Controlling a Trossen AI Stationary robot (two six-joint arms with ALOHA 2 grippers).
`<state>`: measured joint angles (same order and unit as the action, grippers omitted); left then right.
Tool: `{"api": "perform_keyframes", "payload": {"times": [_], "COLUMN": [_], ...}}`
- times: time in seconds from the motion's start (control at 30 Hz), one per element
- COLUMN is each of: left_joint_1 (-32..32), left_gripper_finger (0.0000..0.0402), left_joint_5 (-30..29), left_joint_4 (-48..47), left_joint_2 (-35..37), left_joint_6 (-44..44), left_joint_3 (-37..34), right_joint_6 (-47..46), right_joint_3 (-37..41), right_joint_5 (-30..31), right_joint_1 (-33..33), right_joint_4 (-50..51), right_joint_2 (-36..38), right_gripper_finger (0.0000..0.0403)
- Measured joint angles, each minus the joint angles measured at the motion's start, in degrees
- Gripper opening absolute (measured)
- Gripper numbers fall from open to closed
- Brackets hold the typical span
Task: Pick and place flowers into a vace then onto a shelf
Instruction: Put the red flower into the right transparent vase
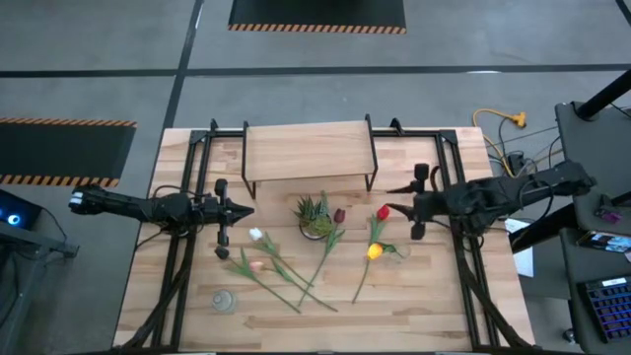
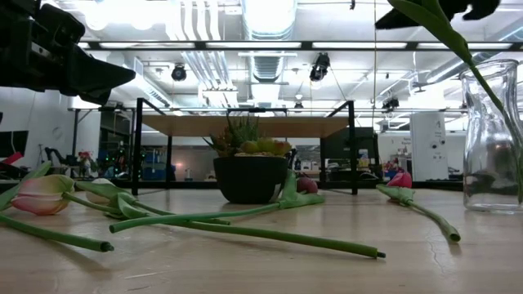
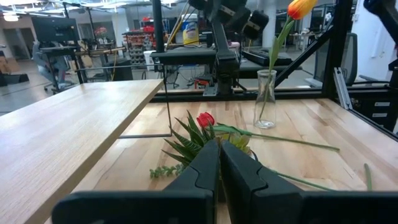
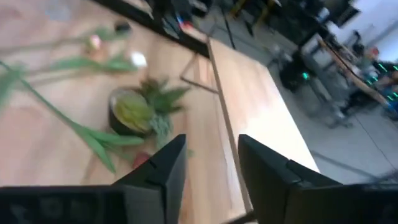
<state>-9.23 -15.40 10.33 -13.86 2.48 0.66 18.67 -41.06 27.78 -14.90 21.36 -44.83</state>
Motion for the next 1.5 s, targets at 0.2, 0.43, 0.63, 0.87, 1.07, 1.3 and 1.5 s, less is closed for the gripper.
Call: {"api": "perform_keyframes", "payload": {"times": [0.2,0.43,0.63,0.87,1.07,1.3,1.5], "left_joint_1": [0.0,0.0,0.0,0.0,0.0,0.0,0.0], "left_gripper_finger": [0.0000,0.0000,0.0000,0.0000,0.0000,0.0000,0.0000], "left_joint_5": [0.0,0.0,0.0,0.0,0.0,0.0,0.0], "left_joint_4": [0.0,0.0,0.0,0.0,0.0,0.0,0.0], "left_joint_2": [0.0,0.0,0.0,0.0,0.0,0.0,0.0], "left_joint_6": [0.0,0.0,0.0,0.0,0.0,0.0,0.0], "left_joint_3": [0.0,0.0,0.0,0.0,0.0,0.0,0.0], "right_joint_6": [-3.1,-20.6,-41.6,-52.9,-61.8,-68.4,-74.0], "right_joint_3": [-5.5,-15.3,-21.7,-27.2,-32.3,-36.8,-40.0], "right_joint_5": [2.4,2.6,2.9,-2.8,-9.5,-14.4,-16.4], "right_joint_1": [0.0,2.0,7.8,14.0,18.6,19.2,20.9], "right_joint_4": [8.8,17.8,24.6,29.7,36.2,44.6,48.5], "right_joint_2": [-7.4,-12.3,-14.1,-18.3,-24.4,-32.0,-36.5], "right_gripper_finger": [0.0184,0.0193,0.0178,0.0173,0.0190,0.0218,0.0238]}}
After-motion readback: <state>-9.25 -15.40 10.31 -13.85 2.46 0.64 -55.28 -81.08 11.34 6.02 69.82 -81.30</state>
